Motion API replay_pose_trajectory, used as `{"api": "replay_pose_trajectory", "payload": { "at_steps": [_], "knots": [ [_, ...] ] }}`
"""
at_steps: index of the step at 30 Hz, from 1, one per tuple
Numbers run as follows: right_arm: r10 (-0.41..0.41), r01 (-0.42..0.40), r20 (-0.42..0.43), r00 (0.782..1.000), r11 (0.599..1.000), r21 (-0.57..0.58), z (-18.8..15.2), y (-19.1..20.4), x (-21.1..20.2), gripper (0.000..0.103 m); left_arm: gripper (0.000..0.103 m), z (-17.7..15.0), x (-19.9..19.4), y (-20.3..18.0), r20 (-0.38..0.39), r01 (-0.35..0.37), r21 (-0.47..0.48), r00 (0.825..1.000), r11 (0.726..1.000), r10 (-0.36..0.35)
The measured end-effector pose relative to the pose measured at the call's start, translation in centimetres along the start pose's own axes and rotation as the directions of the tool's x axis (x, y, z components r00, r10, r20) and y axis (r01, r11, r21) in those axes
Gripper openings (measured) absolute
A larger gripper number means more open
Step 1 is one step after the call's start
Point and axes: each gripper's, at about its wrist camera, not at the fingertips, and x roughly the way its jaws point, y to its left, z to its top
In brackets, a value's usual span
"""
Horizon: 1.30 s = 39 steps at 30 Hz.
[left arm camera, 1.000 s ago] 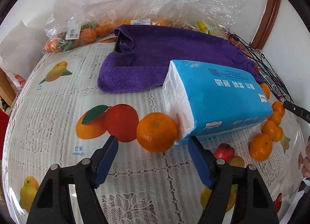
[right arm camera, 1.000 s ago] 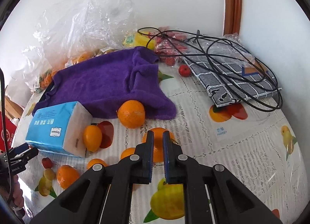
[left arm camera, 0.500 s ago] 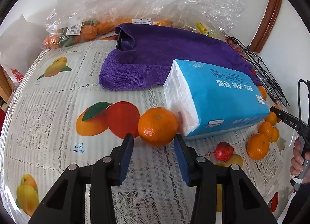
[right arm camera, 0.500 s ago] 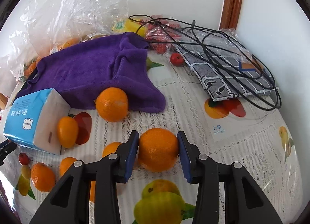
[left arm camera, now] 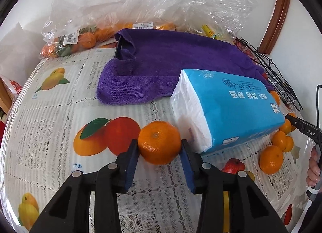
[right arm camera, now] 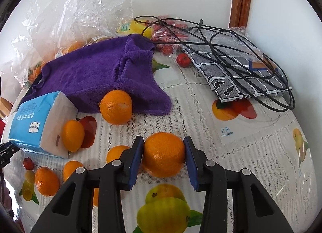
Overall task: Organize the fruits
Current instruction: 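Grasp a small orange with the left gripper while the right gripper holds its orange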
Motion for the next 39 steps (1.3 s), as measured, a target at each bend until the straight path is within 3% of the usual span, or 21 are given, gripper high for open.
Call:
{"api": "replay_pose_trajectory", "payload": {
  "at_steps": [7, 9, 10, 11, 14, 16, 18, 23, 27, 34, 35, 37, 39],
  "knots": [
    [0.008, -0.007, 0.019, 1.000, 1.000, -0.010, -0.6, 0.4, -2.3, 0.036, 0.038, -0.9, -1.7, 0.4, 0.006, -0.012, -0.020, 1.000, 1.000, 0.012],
    [0.011, -0.011, 0.033, 0.999, 1.000, -0.007, -0.8, 0.5, -3.2, 0.024, 0.038, -1.2, -2.4, 0.4, 0.011, -0.005, -0.024, 1.000, 1.000, 0.005],
    [0.012, -0.012, 0.039, 0.999, 1.000, -0.003, -0.8, 0.6, -3.7, 0.012, 0.038, -1.3, -2.7, 0.3, 0.014, 0.000, -0.025, 1.000, 1.000, 0.000],
    [0.018, -0.018, 0.038, 0.999, 1.000, -0.001, -0.9, 0.6, -4.0, 0.011, 0.038, -1.5, -3.1, 0.1, 0.017, 0.002, -0.025, 1.000, 1.000, -0.002],
    [0.027, -0.027, 0.030, 0.999, 0.999, -0.025, -1.3, 1.0, -4.0, 0.011, 0.038, -1.9, -3.8, -0.4, 0.027, 0.011, -0.023, 1.000, 1.000, -0.011],
    [-0.001, 0.004, 0.050, 0.999, 0.999, -0.044, -1.6, 1.2, -4.3, 0.017, 0.038, -2.1, -4.1, -0.7, 0.027, 0.027, -0.023, 0.999, 0.999, -0.026],
    [0.023, -0.021, 0.048, 0.999, 0.999, -0.049, -1.7, 1.1, -4.2, 0.019, 0.038, -2.3, -4.5, -1.1, 0.034, 0.031, -0.019, 0.999, 0.999, -0.030],
    [0.070, -0.068, 0.025, 0.997, 0.996, -0.056, -1.5, 1.1, -3.0, 0.043, 0.039, -2.3, -4.7, -1.8, 0.035, 0.038, -0.020, 0.999, 0.999, -0.037],
    [0.133, -0.133, -0.010, 0.991, 0.990, -0.054, -1.7, 1.3, -1.9, 0.042, 0.038, -2.1, -4.9, -2.4, 0.037, 0.039, -0.003, 0.999, 0.999, -0.039],
    [0.122, -0.119, 0.040, 0.992, 0.991, -0.065, -1.7, 1.5, -3.9, 0.040, 0.038, -1.1, -5.6, -3.4, 0.052, 0.042, 0.015, 0.998, 0.999, -0.043],
    [0.121, -0.117, 0.050, 0.991, 0.991, -0.066, -1.5, 1.5, -4.6, 0.038, 0.039, -0.8, -5.8, -3.5, 0.057, 0.045, 0.019, 0.997, 0.999, -0.046],
    [0.137, -0.132, 0.071, 0.988, 0.989, -0.069, -0.8, 1.8, -6.0, 0.004, 0.039, -0.3, -6.0, -3.6, 0.063, 0.055, 0.020, 0.996, 0.998, -0.056],
    [0.162, -0.156, 0.082, 0.983, 0.985, -0.069, 0.0, 2.1, -7.1, 0.005, 0.039, 0.2, -6.4, -3.9, 0.076, 0.059, 0.024, 0.995, 0.998, -0.061]
  ]
}}
